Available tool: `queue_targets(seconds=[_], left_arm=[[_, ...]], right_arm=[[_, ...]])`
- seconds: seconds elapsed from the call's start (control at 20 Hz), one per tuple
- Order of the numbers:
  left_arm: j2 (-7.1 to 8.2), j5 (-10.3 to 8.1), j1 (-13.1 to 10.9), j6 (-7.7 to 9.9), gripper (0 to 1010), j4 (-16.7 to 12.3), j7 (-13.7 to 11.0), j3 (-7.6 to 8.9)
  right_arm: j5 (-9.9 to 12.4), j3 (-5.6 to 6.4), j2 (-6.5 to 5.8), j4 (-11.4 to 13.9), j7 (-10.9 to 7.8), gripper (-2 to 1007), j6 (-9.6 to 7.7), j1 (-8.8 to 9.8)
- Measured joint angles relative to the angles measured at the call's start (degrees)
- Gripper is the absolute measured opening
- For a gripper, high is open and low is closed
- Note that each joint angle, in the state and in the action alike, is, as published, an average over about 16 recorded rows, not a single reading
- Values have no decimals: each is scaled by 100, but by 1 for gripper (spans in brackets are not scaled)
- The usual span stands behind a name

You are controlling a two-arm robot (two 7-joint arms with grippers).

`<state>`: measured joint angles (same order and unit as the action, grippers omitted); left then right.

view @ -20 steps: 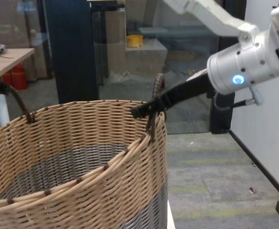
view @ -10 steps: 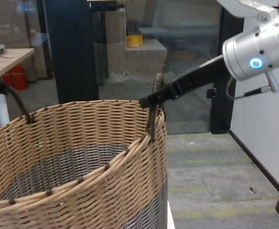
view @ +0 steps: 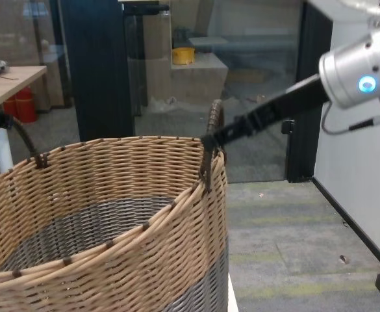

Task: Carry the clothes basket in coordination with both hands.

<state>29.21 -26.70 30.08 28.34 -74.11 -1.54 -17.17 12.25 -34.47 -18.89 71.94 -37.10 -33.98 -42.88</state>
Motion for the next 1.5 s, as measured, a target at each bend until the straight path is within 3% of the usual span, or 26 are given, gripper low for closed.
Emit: queue_targets(seconds=[0.35,0.6,0.8,1.15,1.3,1.5], left_arm=[[0,0,0,0,1002,0,0,0],[0,0,0,0,1002,0,0,0],[0,0,0,0,1002,0,0,0],[0,0,0,0,1002,0,0,0],[0,2,0,-2,1002,0,-7,0],[3,17,-4,-28,1002,-26,-47,1]], right_arm=[[176,225,15,31,254,1005,64,-87],[324,479,162,83,658,1005,209,-87],[426,712,386,195,1118,1005,494,25],[467,1022,818,419,1891,1005,1203,342],[448,1093,948,493,2099,1005,1465,460],[408,1110,1021,541,2200,1005,1674,546]])
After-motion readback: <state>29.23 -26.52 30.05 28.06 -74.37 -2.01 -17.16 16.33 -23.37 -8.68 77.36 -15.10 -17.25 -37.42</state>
